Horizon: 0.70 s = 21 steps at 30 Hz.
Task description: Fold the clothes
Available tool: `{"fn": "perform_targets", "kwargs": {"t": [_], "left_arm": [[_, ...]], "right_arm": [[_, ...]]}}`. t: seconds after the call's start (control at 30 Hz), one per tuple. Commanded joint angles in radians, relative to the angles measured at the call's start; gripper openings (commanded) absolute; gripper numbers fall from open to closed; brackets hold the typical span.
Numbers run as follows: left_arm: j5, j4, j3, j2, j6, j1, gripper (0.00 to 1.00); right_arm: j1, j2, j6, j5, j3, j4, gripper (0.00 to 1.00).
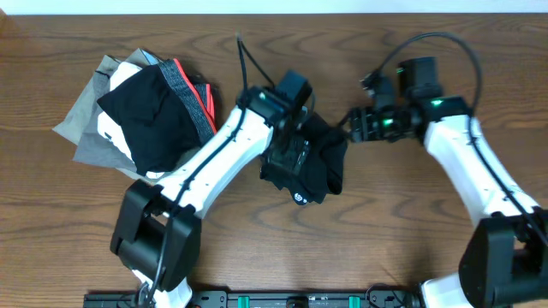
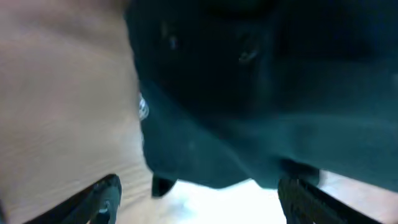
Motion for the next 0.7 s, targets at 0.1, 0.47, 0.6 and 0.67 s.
{"fn": "perform_targets", "kwargs": {"t": [0.1,0.47,0.6,0.67], "left_arm": [[0.012,0.121,-0.174,0.013,-0.001,-0.001,0.82],[0.008,0.166,-0.253,0.013,-0.001,-0.001,0.82],[0.008,0.144,-0.253,0.012,-0.001,-0.001,0.74],[0.008,0.126,-0.252,0.008,-0.001,-0.001,0.71]], "right_arm": [[0.045,0.033,0.074,0.206,-0.056,0.051,0.36],[-0.009,0.029,0.132,0.371,-0.144,0.137,0.08],[-0.035,0.025,0.126,0.323,-0.133,0.105,0.31],[-0.053,0.018,0.085,0.24,-0.122,0.077,0.4]]}}
